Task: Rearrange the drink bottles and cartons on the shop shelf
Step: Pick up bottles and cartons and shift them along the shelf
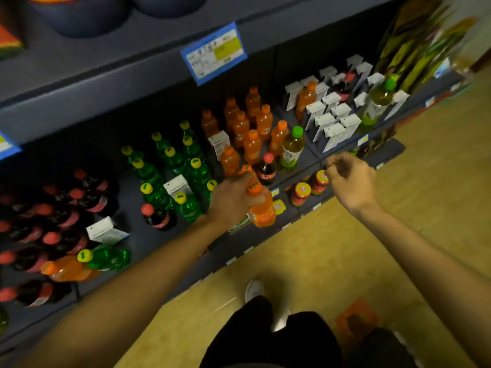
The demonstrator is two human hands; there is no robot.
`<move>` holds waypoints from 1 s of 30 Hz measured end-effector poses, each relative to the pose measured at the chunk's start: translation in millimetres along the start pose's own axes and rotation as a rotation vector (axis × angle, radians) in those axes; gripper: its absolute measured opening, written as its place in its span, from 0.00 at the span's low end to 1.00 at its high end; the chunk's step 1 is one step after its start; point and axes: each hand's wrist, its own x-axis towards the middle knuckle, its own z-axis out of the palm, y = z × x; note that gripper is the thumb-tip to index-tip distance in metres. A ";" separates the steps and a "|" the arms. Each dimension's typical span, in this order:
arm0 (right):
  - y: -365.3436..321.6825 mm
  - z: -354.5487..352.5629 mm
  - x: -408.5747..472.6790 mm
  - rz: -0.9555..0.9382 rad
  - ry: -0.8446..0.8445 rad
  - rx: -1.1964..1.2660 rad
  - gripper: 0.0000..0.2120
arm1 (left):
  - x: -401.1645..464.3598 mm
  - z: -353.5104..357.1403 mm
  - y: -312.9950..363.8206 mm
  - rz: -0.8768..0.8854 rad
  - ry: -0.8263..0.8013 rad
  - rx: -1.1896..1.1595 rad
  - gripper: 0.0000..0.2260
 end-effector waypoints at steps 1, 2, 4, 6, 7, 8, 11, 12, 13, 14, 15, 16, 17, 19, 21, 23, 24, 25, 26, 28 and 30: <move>0.7 0.5 13.9 -0.018 -0.020 -0.018 0.06 | 9.3 1.4 3.5 -0.010 0.012 -0.010 0.22; 1.5 1.8 26.8 -0.036 -0.042 -0.038 0.07 | 17.5 2.3 6.3 -0.029 0.024 -0.021 0.20; 4.2 6.6 50.9 -0.073 -0.089 -0.078 0.07 | 31.1 3.5 10.6 -0.067 0.028 -0.042 0.17; 8.9 14.1 77.4 -0.132 -0.152 -0.120 0.08 | 41.6 5.7 11.6 -0.109 0.047 -0.071 0.14; 12.1 18.7 91.4 -0.154 -0.186 -0.148 0.09 | 46.2 7.1 12.3 -0.132 0.071 -0.083 0.13; 16.4 23.4 105.8 -0.169 -0.226 -0.178 0.10 | 50.7 9.2 13.4 -0.157 0.104 -0.093 0.13; 26.2 38.4 146.9 -0.224 -0.339 -0.258 0.15 | 59.7 17.4 20.6 -0.214 0.211 -0.105 0.13; 28.3 42.9 159.0 -0.227 -0.373 -0.271 0.17 | 62.0 20.0 24.7 -0.237 0.246 -0.106 0.13; 31.0 47.3 170.0 -0.233 -0.407 -0.280 0.19 | 64.6 23.4 28.4 -0.261 0.286 -0.102 0.14; 34.3 51.1 179.3 -0.242 -0.443 -0.292 0.21 | 66.6 27.4 32.8 -0.295 0.321 -0.093 0.15; 37.9 54.3 186.5 -0.258 -0.478 -0.310 0.22 | 68.1 31.7 39.0 -0.331 0.348 -0.084 0.16; 41.8 57.2 192.5 -0.276 -0.509 -0.329 0.23 | 69.6 36.5 46.2 -0.364 0.365 -0.081 0.16; 45.6 59.7 197.5 -0.304 -0.535 -0.341 0.24 | 70.9 42.4 53.1 -0.394 0.380 -0.086 0.17; 52.0 65.3 205.0 -0.376 -0.580 -0.373 0.22 | 73.1 52.1 66.9 -0.445 0.403 -0.097 0.18; 55.2 67.9 210.1 -0.434 -0.615 -0.415 0.20 | 73.8 60.9 79.4 -0.485 0.415 -0.095 0.19; 55.2 70.1 214.4 -0.452 -0.655 -0.422 0.19 | 73.1 67.2 90.4 -0.506 0.436 -0.077 0.20; 54.5 71.8 216.1 -0.454 -0.675 -0.422 0.20 | 72.6 69.1 94.9 -0.514 0.448 -0.063 0.21; 53.4 73.9 217.7 -0.458 -0.688 -0.424 0.20 | 72.4 70.5 98.4 -0.522 0.457 -0.054 0.22; 52.5 76.7 219.0 -0.458 -0.698 -0.429 0.20 | 72.8 71.4 100.7 -0.527 0.466 -0.051 0.22; 51.7 82.3 219.6 -0.466 -0.715 -0.456 0.19 | 73.1 73.3 102.5 -0.535 0.482 -0.049 0.22; 51.7 87.5 219.2 -0.494 -0.730 -0.486 0.18 | 74.0 75.3 102.6 -0.545 0.510 -0.045 0.21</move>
